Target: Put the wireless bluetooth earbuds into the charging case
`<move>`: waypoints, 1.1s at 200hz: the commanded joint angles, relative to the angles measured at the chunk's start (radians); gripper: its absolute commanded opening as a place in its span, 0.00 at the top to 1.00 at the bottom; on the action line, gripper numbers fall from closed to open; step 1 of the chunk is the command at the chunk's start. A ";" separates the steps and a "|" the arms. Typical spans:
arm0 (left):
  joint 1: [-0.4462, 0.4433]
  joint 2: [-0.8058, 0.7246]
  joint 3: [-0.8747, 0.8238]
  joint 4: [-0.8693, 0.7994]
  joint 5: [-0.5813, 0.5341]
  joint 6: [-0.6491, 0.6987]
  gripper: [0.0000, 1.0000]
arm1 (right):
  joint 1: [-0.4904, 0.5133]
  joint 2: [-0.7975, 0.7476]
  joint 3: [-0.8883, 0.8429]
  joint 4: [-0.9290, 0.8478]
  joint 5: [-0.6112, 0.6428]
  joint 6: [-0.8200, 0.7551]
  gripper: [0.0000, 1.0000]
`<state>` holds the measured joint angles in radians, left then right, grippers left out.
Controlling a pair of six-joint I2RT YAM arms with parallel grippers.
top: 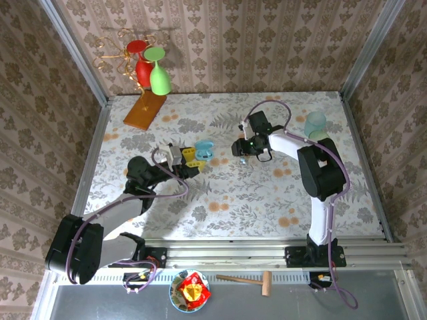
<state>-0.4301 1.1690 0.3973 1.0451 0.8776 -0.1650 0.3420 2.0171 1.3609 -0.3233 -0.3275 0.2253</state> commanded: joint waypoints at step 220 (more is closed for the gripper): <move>0.001 -0.006 -0.004 0.014 0.000 0.024 0.66 | -0.024 -0.061 -0.100 -0.037 -0.048 -0.029 0.85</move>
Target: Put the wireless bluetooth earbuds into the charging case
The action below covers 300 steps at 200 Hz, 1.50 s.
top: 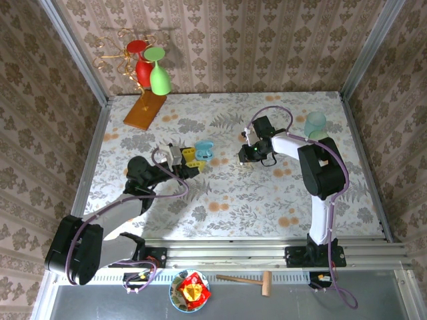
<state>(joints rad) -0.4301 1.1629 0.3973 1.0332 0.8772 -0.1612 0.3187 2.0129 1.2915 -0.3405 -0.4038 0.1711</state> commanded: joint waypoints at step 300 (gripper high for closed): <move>-0.019 0.190 0.003 0.160 -0.315 0.143 0.67 | 0.459 -0.405 0.210 0.004 0.281 0.140 0.85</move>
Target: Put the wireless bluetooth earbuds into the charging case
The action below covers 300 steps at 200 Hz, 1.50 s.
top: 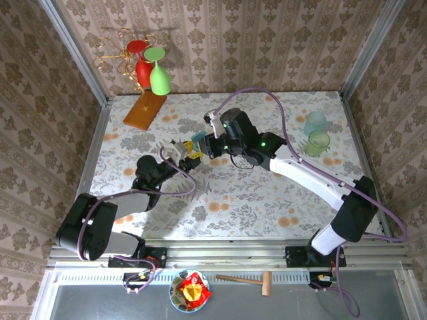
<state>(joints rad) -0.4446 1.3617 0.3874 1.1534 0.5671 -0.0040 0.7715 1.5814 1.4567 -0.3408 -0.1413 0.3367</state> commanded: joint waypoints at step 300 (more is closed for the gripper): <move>-0.005 0.005 0.056 0.032 0.015 -0.058 0.67 | 0.008 0.022 -0.048 0.126 0.001 0.017 0.72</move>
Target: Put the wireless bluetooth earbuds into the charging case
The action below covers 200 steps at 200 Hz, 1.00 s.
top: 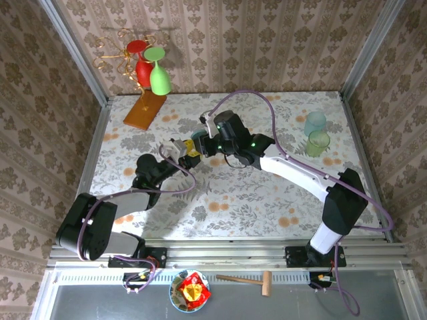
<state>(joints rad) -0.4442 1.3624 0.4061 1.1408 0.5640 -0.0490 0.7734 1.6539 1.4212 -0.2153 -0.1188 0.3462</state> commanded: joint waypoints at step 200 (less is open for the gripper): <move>-0.003 -0.084 -0.035 0.050 0.106 0.091 0.67 | -0.044 0.043 0.237 -0.310 0.004 0.020 0.41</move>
<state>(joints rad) -0.4442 1.3014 0.3817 1.1572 0.6518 0.0113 0.7326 1.6733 1.6230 -0.4068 -0.0895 0.3637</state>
